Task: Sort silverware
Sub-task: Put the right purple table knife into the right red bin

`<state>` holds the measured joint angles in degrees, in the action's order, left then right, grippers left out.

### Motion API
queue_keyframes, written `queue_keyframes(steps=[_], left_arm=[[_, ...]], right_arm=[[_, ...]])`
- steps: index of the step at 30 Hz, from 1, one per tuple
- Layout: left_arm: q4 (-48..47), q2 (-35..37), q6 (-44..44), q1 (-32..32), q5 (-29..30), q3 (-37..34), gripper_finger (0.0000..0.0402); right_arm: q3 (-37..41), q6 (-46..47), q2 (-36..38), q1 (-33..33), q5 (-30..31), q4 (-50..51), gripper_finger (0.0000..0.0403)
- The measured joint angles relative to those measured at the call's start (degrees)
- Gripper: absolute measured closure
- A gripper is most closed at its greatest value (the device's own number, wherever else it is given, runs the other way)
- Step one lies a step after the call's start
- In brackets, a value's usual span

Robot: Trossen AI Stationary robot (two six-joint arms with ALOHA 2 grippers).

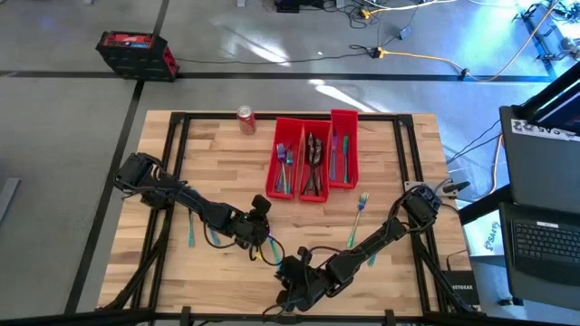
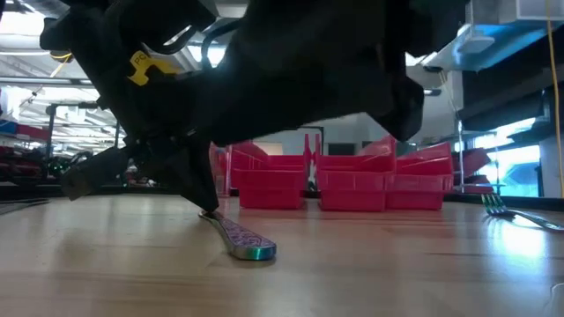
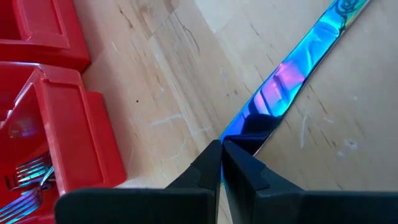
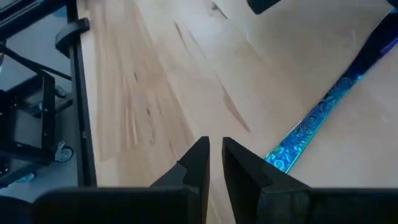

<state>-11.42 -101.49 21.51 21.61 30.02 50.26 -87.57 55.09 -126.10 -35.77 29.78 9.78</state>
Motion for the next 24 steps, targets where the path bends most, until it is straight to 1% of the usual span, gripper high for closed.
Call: queue_keyframes(steps=[4,8,11,17,20,24], left_arm=[[-0.13,0.00,0.27,-0.07,0.01,0.00,0.0402],[-0.28,0.00,-0.29,-0.07,-0.08,0.00,0.0402],[-0.28,0.00,-0.93,-0.07,-0.08,0.00,0.0402],[-0.83,0.00,-1.37,0.09,-0.26,0.07,0.0402],[-1.80,0.04,-2.63,0.17,-0.52,0.09,0.0402],[-3.06,0.09,-4.13,0.88,-0.89,0.15,0.0402]], right_arm=[[0.37,0.30,-1.72,0.74,0.07,-2.11,0.0375],[0.48,0.00,-4.26,2.23,-2.47,-8.00,0.0375],[0.46,0.00,-5.22,2.47,-2.50,-9.71,0.0375],[0.44,1.10,-5.42,2.47,-2.37,-5.51,0.0375],[0.17,3.14,-5.26,2.47,-3.51,-0.68,0.0375],[0.04,8.55,-4.28,2.39,-3.91,6.38,0.0375]])
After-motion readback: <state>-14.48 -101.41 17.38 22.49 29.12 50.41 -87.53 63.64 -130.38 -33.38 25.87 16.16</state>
